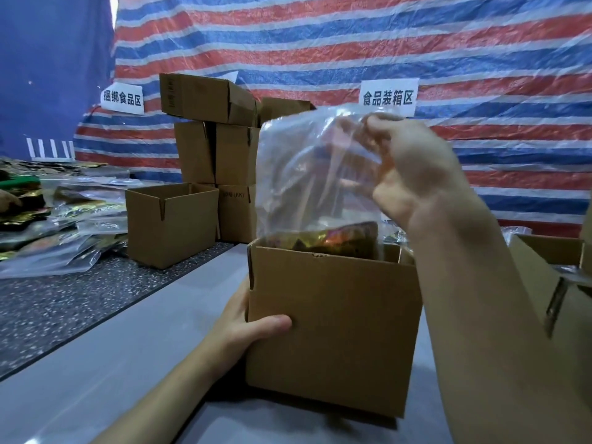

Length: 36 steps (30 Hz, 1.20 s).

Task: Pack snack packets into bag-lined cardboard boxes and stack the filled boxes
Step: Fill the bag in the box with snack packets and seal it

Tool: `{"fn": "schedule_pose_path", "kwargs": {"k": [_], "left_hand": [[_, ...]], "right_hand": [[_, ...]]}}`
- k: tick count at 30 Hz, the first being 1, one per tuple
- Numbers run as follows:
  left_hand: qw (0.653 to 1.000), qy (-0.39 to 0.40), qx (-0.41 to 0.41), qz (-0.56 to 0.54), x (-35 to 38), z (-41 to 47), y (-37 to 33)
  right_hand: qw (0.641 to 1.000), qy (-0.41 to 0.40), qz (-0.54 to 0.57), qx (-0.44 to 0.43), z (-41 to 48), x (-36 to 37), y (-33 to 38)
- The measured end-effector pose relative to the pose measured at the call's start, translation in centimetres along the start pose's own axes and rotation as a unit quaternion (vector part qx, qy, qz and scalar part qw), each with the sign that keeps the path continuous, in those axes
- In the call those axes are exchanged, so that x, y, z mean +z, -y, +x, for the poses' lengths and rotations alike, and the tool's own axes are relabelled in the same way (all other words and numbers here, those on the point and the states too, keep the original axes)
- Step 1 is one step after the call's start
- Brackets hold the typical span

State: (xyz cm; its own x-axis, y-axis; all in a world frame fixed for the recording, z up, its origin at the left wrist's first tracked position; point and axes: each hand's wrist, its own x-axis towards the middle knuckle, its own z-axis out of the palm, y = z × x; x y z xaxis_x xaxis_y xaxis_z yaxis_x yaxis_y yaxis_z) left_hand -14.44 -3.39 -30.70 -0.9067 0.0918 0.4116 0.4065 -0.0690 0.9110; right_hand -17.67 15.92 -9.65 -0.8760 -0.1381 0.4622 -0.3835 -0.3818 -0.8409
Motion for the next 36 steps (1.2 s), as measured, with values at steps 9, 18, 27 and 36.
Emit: {"fn": "schedule_pose_path", "kwargs": {"k": [9,18,27,36], "left_hand": [[1.0,-0.029,-0.001,-0.007,0.0,0.0,0.2],[0.999,-0.035,-0.001,-0.001,0.1,0.1,0.1],[0.999,-0.041,0.005,0.001,0.1,0.1,0.2],[0.999,-0.038,0.001,0.004,-0.1,0.1,0.4]], "right_hand": [[0.911,0.05,-0.393,0.117,0.6,-4.8,-1.2],[0.92,0.134,-0.343,0.138,0.9,-7.6,-1.0],[0.915,0.197,-0.339,0.097,0.4,-7.8,1.1],[0.874,0.284,-0.338,0.204,0.2,-7.4,1.1]]}}
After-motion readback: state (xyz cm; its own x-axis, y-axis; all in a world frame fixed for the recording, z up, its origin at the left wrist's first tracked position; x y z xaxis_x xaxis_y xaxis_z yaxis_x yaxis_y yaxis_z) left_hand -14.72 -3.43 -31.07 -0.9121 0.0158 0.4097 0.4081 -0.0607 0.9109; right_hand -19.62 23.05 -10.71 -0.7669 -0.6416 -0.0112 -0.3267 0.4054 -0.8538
